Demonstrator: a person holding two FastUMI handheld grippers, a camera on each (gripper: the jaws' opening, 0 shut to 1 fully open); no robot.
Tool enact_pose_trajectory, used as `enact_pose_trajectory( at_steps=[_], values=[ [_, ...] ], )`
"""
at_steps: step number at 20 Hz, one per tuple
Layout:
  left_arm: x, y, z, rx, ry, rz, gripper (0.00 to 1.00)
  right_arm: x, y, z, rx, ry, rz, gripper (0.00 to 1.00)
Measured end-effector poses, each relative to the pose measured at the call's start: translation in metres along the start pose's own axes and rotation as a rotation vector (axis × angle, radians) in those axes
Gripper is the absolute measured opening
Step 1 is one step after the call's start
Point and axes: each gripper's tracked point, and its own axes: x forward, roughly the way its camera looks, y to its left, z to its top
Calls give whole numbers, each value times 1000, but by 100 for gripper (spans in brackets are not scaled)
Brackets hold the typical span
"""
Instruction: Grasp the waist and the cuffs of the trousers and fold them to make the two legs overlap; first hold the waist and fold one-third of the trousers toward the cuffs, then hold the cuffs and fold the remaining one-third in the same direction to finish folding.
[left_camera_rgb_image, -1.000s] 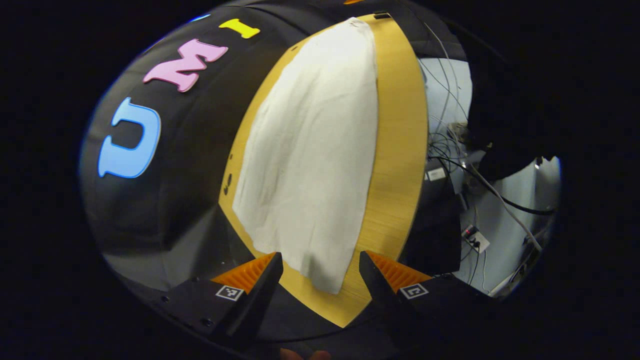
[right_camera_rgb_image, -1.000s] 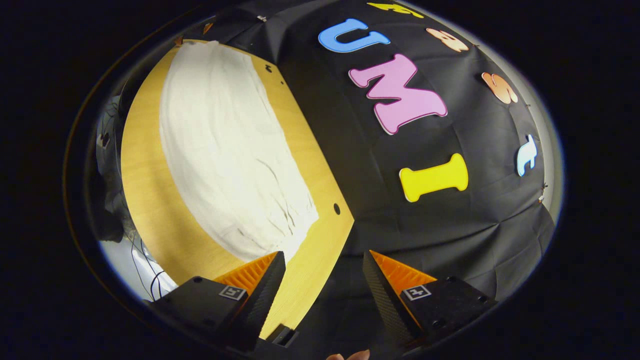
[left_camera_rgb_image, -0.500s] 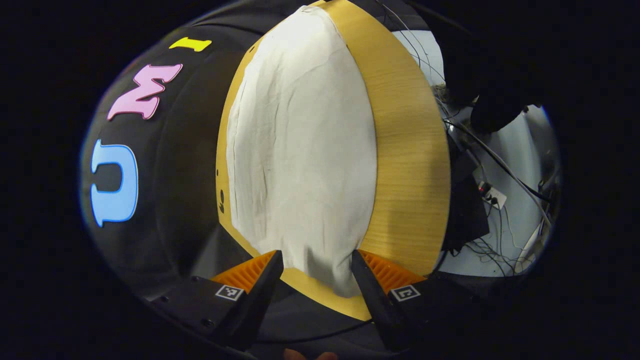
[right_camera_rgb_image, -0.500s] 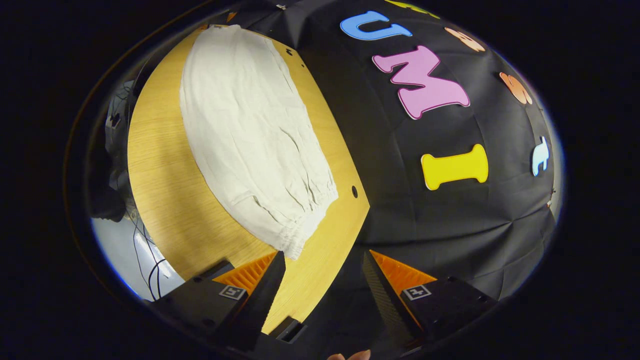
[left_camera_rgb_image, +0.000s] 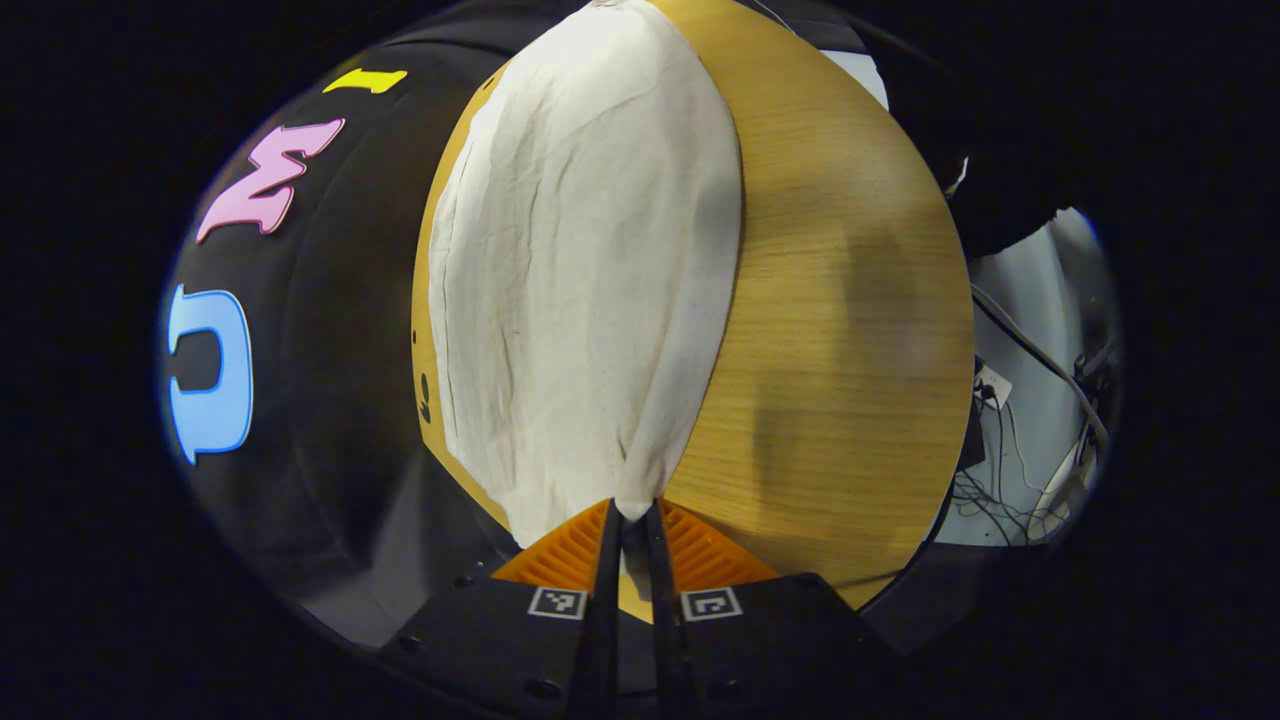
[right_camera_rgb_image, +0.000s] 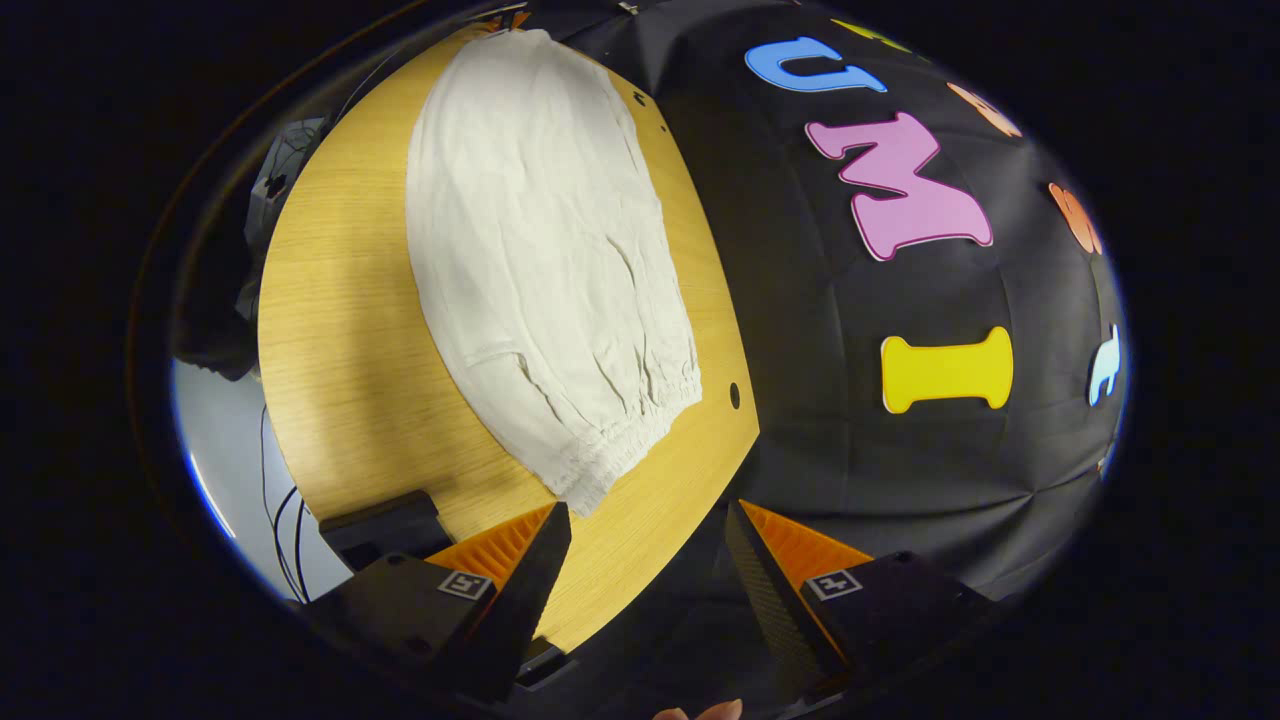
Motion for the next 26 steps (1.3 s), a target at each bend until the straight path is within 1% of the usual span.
enact_pose_trajectory(
  at_steps=[2, 3, 4, 6, 7, 10, 12, 13, 14, 15, 16, 17, 19, 21, 23, 26],
  values=[
    [0, 3, 1, -23, 7, -3, 10, 4, 7, -2, -46, -15, 34, 97],
    [4, 4, 4, -33, 5, -12, 7, 6, 11, -1, -66, -23, 50, 97],
    [5, 5, 5, -65, 6, -21, 6, 10, 19, -1, -87, -33, 70, 97],
    [5, 4, 5, -139, 17, -39, 5, 25, 32, 2, -148, -47, 100, 97],
    [4, 6, 5, -153, 20, -43, 5, 34, 37, 1, -179, -49, 113, 97],
    [5, 7, 4, -122, 20, -35, 6, 64, 41, 2, -248, -62, 128, 97],
    [6, 8, 3, -126, 20, -35, 5, 81, 32, 12, -274, -87, 102, 96],
    [6, 9, 4, -139, 20, -36, 5, 90, 37, 15, -267, -97, 121, 95],
    [6, 8, 4, -145, 22, -37, 5, 93, 46, 11, -247, -82, 165, 87],
    [6, 9, 3, -153, 25, -40, 6, 98, 59, 8, -221, -33, 211, 50],
    [5, 9, 3, -155, 36, -49, 6, 98, 62, 11, -214, -20, 208, 12],
    [5, 9, 3, -166, 40, -58, 6, 95, 63, 11, -193, -14, 220, 10],
    [2, 4, 0, -211, 54, -81, 6, 88, 66, 13, -126, 7, 278, 10],
    [-3, 1, 1, -245, 63, -90, 6, 82, 61, 20, -108, 10, 318, 10],
    [-2, 9, 0, -263, 77, -63, 6, 71, 49, 27, -97, 1, 314, 10],
    [-23, 32, 1, -331, 78, 5, 5, 60, 23, 38, 7, 5, 275, 10]
  ],
)
